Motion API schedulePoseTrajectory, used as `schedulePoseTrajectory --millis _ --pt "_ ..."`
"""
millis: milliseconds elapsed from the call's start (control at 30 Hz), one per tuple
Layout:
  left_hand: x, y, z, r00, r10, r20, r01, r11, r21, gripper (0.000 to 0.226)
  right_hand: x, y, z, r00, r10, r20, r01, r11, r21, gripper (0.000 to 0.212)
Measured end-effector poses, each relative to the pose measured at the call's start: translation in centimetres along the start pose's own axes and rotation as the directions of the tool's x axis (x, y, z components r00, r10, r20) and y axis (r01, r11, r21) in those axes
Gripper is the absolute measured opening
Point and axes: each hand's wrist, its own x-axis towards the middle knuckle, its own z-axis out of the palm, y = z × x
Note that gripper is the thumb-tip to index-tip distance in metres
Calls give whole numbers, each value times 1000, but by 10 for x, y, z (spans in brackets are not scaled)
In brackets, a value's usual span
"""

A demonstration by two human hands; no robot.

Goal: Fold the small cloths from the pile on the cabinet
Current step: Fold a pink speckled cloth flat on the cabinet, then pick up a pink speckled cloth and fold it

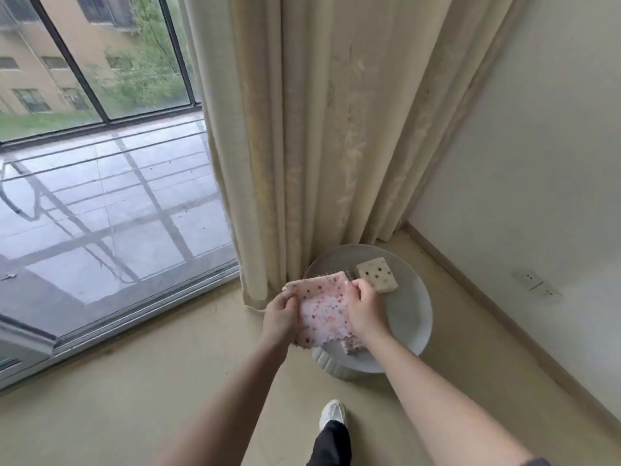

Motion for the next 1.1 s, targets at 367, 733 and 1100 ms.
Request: schedulePoseTrajectory --millis 367,733,1100 --pt "131 -125 157 870 -482 104 472 875 108 24 156 196 -21 844 432 317 -360 895 -263 36" --pt "236 -260 219 836 -539 -104 549 813 195 28 254 343 71 793 487 367 -366 861 -353 35" --pt "228 -257 233 850 -326 -414 436 876 205 10 256 346 66 819 475 321 -436 880 -189 21"
